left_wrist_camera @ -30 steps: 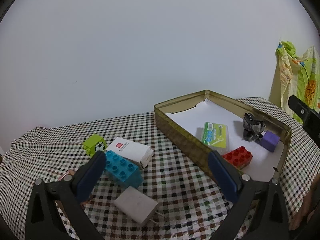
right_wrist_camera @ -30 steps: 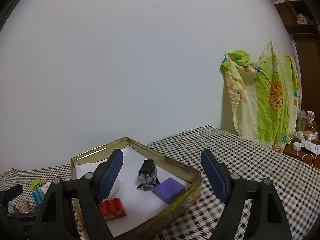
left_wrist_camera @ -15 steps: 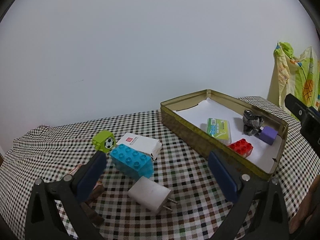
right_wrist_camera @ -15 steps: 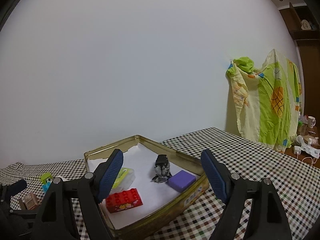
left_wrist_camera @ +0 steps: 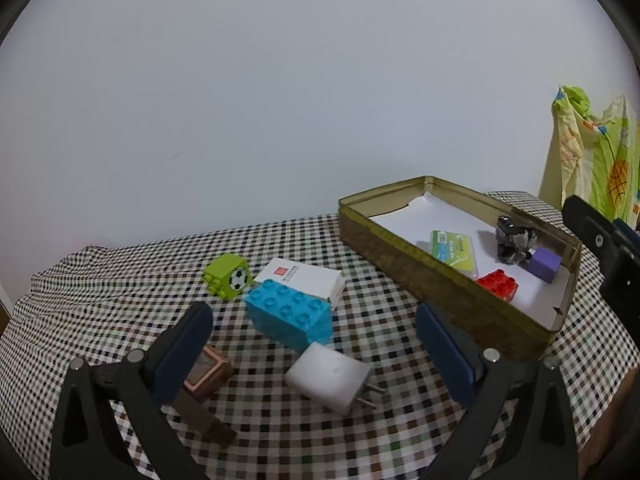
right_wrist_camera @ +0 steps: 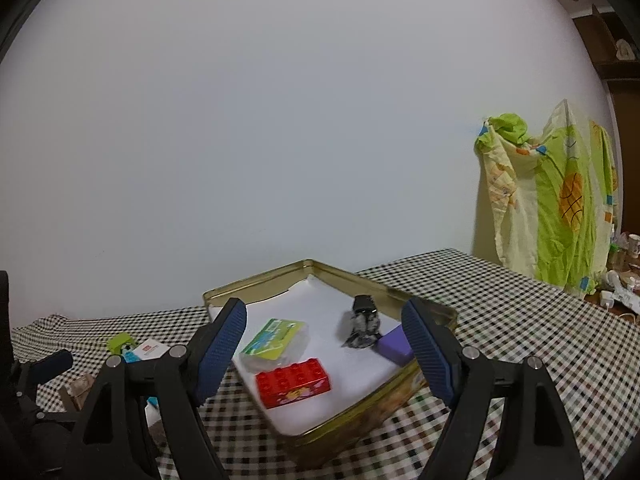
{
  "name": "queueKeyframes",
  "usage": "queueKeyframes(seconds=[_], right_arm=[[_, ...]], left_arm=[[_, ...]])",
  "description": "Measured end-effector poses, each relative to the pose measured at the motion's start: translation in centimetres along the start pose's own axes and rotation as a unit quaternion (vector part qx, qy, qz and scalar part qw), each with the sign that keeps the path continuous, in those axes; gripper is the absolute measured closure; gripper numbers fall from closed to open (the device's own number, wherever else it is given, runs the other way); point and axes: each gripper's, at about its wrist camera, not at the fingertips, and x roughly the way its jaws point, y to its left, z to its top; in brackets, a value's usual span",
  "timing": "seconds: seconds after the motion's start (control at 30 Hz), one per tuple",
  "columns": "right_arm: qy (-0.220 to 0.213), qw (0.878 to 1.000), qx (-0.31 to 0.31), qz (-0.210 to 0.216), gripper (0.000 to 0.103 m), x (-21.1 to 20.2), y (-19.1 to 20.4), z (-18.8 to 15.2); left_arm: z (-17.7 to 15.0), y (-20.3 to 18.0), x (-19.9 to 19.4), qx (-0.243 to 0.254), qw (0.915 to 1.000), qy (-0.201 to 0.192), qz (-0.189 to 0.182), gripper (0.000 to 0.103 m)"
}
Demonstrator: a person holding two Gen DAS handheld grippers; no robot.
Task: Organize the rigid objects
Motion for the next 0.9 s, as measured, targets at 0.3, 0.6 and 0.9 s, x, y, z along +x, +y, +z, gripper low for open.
queueKeyframes(seconds=[0.3, 0.6, 0.9], right_arm=[[0.015, 1.000, -0.011, 0.021, 0.021, 0.2, 2.6, -0.6], [0.032, 0.998, -0.022, 0.047, 0.021, 0.1, 4.7, -1.2], [0.067, 0.994, -0.024, 0.078, 0.021, 1.2, 6.4, -1.6]], left_arm=[[-0.4, 2.5, 0.0, -0.010, 0.9998, 0.005, 0.016, 0.001], [-0.8, 6.3, 0.6, -0.031, 0.9985, 0.015, 0.043, 0.001], [-1.3, 10.5, 1.8, -0.061, 0.9944, 0.037, 0.079, 0.001]])
